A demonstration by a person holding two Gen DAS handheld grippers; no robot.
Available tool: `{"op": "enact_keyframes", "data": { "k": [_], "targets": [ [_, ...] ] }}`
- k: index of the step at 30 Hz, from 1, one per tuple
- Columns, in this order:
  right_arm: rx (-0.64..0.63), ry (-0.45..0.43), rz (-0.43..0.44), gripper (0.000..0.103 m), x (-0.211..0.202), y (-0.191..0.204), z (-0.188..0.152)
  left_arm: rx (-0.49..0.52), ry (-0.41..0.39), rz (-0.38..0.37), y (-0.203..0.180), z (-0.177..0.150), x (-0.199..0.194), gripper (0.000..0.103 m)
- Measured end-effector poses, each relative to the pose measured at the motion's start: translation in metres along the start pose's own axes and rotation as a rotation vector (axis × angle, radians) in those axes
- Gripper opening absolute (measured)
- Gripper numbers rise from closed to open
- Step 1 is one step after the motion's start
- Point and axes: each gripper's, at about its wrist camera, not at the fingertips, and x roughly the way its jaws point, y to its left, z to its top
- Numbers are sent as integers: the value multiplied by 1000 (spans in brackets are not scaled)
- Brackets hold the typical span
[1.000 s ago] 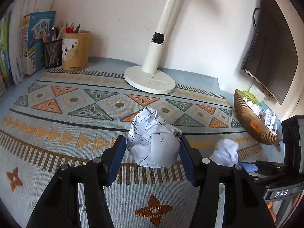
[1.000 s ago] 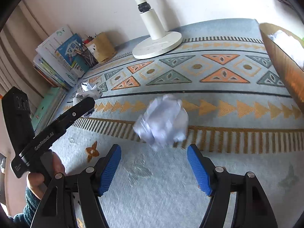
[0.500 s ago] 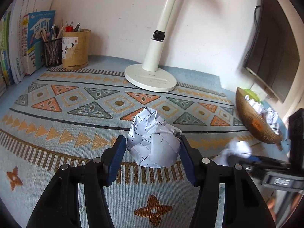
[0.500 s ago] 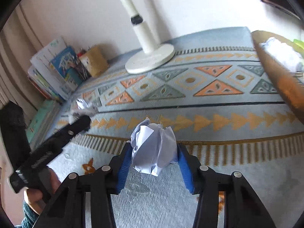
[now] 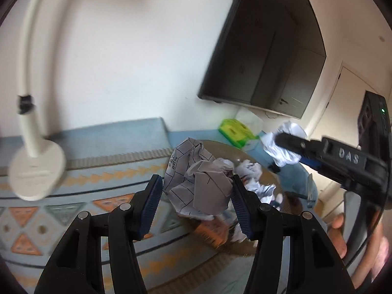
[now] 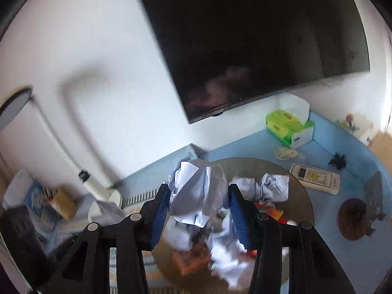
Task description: Organize objects
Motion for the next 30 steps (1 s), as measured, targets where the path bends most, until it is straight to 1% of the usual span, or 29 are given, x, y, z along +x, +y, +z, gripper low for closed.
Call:
{"op": "enact_keyframes", "data": {
  "k": [1, 3, 4, 5, 6, 7, 8, 10, 12, 14, 17, 19, 20, 21, 22, 23, 24, 25, 27, 29, 30],
  "targets": [
    [15, 10, 2, 47, 9, -5, 5, -8, 11, -24, -2, 0, 12, 54],
    [16, 50, 18, 49, 30, -10, 14, -6, 25, -50, -8, -2, 31, 60],
    [18, 74, 11, 54, 39, -11, 16, -2, 30, -52, -10, -2, 38, 74],
    [18, 92, 10, 67, 48, -13, 19, -1, 33, -45, -11, -3, 43, 92],
    [17, 93, 15, 70, 51, -17, 19, -2, 27, -40, -11, -5, 45, 98],
    [12, 91, 12, 70, 52, -18, 18, -12, 13, -44, -8, -6, 44, 101],
    [1, 92, 1, 70, 52, -18, 16, -23, 12, -53, -5, -8, 42, 101],
    [-10, 92, -9, 70, 46, -23, 8, -36, 34, -72, 2, -9, 35, 101],
    [-13, 97, 11, 70, 37, -21, 0, -58, 36, -76, 12, -10, 20, 101],
    [-31, 95, 38, 70, 24, -10, -8, -77, 20, -59, 23, -14, -5, 101],
    [-115, 94, 80, 70, -4, 28, -24, -100, -6, -9, 42, -22, -48, 101],
    [-166, 97, 120, 70, -20, 56, -34, -152, -21, 1, 61, -28, -76, 101],
    [-193, 102, 144, 70, -28, 71, -41, -181, -30, 18, 71, -32, -93, 101],
    [-225, 108, 169, 74, -37, 92, -50, -207, -42, 62, 80, -36, -110, 101],
    [-243, 111, 186, 78, -43, 106, -57, -221, -60, 136, 87, -42, -130, 101],
    [-262, 113, 208, 93, -48, 124, -68, -206, -85, 207, 90, -47, -147, 101],
    [-277, 110, 221, 103, -51, 138, -78, -169, -119, 280, 89, -52, -167, 102],
    [-292, 103, 231, 103, -53, 149, -88, -128, -147, 345, 89, -60, -186, 102],
    [-334, 94, 223, 103, -50, 174, -111, -86, -159, 448, 94, -73, -210, 102],
    [-373, 100, 188, 103, -38, 194, -140, -100, -127, 519, 113, -86, -218, 102],
    [-386, 101, 174, 103, -31, 198, -154, -116, -106, 544, 123, -90, -218, 102]
  ]
}}
